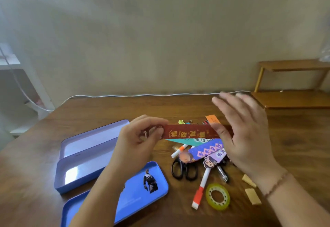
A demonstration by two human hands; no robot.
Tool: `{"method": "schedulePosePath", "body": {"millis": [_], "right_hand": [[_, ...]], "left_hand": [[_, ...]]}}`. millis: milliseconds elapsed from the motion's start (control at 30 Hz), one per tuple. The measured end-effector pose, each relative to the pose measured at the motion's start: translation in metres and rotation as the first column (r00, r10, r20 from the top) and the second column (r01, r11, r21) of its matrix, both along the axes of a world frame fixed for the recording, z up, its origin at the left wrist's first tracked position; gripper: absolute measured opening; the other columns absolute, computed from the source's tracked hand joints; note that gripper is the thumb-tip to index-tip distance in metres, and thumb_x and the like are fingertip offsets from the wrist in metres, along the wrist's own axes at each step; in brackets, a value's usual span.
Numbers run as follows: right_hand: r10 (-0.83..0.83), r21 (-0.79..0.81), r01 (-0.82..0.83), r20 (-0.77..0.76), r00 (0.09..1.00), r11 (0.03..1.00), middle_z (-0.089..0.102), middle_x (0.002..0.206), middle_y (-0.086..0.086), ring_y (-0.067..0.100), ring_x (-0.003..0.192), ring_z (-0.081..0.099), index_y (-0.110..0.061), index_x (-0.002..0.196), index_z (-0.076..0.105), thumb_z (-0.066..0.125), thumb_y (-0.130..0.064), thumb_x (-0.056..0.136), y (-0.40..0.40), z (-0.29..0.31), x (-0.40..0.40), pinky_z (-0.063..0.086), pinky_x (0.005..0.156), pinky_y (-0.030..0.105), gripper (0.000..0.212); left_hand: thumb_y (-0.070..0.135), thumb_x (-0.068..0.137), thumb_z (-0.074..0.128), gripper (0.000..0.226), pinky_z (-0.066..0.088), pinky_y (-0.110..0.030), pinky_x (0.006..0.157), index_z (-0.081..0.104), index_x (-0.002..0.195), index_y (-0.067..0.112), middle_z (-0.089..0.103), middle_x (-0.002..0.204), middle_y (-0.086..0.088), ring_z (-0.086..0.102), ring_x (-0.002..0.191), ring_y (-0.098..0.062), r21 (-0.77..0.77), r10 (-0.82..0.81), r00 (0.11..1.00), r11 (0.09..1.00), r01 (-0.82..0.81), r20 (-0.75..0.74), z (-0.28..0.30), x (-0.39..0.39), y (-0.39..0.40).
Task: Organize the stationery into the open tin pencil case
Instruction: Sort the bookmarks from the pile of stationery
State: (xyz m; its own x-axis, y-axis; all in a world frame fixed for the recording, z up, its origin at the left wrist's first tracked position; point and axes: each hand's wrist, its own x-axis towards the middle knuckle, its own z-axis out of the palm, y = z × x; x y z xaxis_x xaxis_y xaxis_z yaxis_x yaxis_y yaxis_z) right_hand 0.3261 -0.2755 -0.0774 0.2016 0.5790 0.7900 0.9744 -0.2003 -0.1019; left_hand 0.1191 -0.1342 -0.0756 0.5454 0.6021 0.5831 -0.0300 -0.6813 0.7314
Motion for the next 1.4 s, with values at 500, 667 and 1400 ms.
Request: {"method": "schedulePosePath", "body": {"millis": [500,667,1400], "right_hand": [[0.208,-0.130,-0.302,-0.475,0.855,0.944,0.070,0.087,-0.015,0.006,0.083,0.058,-0.032,0.087,0.068,0.062,-0.036,0.089,0.011,-0.011,-0.036,0.047,0.066,0.026,0.007],[-0.072,-0.556,-0.077,-0.241,0.968,0.827,0.046,0.134,-0.021,0.010,0.123,0.031,-0.036,0.130,0.052,0.049,-0.038,0.095,0.015,-0.025,0.009,0.037,0.097,0.030,0.035],[-0.049,-0.343,-0.153,-0.514,0.857,0.927,0.061,0.096,-0.014,0.009,0.099,0.050,-0.030,0.099,0.071,0.065,-0.036,0.085,-0.003,0.007,0.014,0.043,0.070,0.027,0.016]], "left_hand": [[0.021,0.103,0.044,0.030,0.061,-0.033,0.061,0.070,0.107,0.007,0.074,0.079,-0.013,0.072,0.068,-0.024,-0.807,-0.007,0.944,0.518,0.285,0.329,-0.004,0.019,-0.037],[0.030,0.104,0.044,0.033,0.045,-0.023,0.041,0.067,0.115,0.009,0.063,0.067,-0.005,0.053,0.047,-0.014,-0.928,-0.010,0.979,0.317,0.196,0.203,-0.007,0.016,-0.028],[0.033,0.106,0.041,0.037,0.047,-0.024,0.041,0.069,0.114,0.009,0.066,0.070,-0.007,0.056,0.051,-0.016,-0.929,-0.051,0.988,0.336,0.155,0.146,-0.010,0.019,-0.029]]}}
